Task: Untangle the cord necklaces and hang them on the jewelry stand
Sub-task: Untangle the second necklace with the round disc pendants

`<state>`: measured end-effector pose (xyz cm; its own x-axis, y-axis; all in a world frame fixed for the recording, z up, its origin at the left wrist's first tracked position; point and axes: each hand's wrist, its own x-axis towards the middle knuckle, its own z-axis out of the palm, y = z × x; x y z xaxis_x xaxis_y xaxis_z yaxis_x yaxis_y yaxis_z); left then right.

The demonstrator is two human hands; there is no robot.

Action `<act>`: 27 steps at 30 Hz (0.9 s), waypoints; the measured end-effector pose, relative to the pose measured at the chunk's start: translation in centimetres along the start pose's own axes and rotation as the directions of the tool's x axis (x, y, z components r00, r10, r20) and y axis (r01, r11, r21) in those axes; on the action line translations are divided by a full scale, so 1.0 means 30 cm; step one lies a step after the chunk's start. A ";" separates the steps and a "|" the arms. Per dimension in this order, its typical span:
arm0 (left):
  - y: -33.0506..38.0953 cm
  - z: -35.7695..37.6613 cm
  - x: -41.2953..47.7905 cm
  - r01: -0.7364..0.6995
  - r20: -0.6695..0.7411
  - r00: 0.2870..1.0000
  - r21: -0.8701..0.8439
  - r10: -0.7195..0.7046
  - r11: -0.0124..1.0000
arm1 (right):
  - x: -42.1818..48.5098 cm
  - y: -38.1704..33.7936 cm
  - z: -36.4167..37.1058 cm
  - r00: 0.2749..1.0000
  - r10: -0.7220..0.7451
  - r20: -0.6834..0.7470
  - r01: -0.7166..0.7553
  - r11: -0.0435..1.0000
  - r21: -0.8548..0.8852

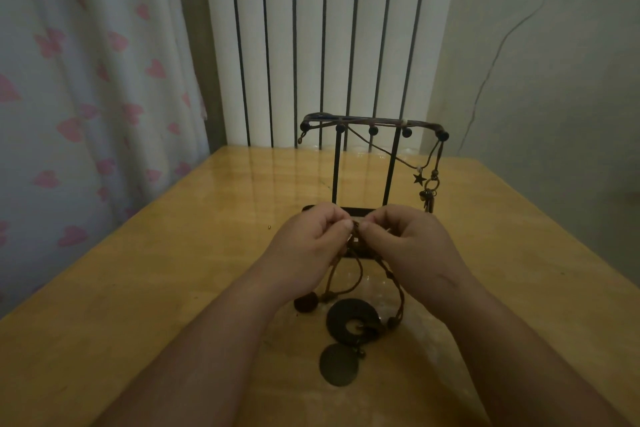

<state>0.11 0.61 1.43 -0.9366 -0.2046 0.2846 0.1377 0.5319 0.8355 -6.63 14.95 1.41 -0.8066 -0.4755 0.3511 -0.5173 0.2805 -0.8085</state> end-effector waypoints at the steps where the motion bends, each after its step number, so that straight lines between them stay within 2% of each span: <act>1: 0.001 0.001 -0.001 0.002 -0.007 1.000 -0.003 -0.002 1.000 | 0.000 0.000 -0.001 1.000 0.014 0.000 -0.014 0.999 0.032; 3: 0.004 0.000 0.000 0.007 -0.050 0.999 -0.023 -0.008 1.000 | 0.000 0.000 -0.001 0.999 0.042 0.000 -0.042 0.994 0.098; 8: 0.006 -0.025 0.002 -0.009 -0.265 0.964 -0.106 -0.019 0.994 | 0.002 -0.003 0.003 0.996 0.083 -0.019 -0.079 0.986 0.147; 15: 0.006 -0.014 -0.007 0.010 -0.111 0.994 -0.050 -0.016 0.999 | -0.002 0.001 0.016 0.997 0.059 -0.053 -0.054 0.994 0.090; 27: -0.004 -0.003 -0.001 0.018 -0.135 0.991 -0.049 -0.025 0.999 | -0.004 -0.007 0.016 0.999 0.042 -0.015 -0.040 0.997 0.073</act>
<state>0.14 0.48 1.38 -0.8875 -0.3267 0.3249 0.1364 0.4872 0.8626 -6.28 14.57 1.30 -0.8315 -0.4512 0.3240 -0.4621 0.2381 -0.8543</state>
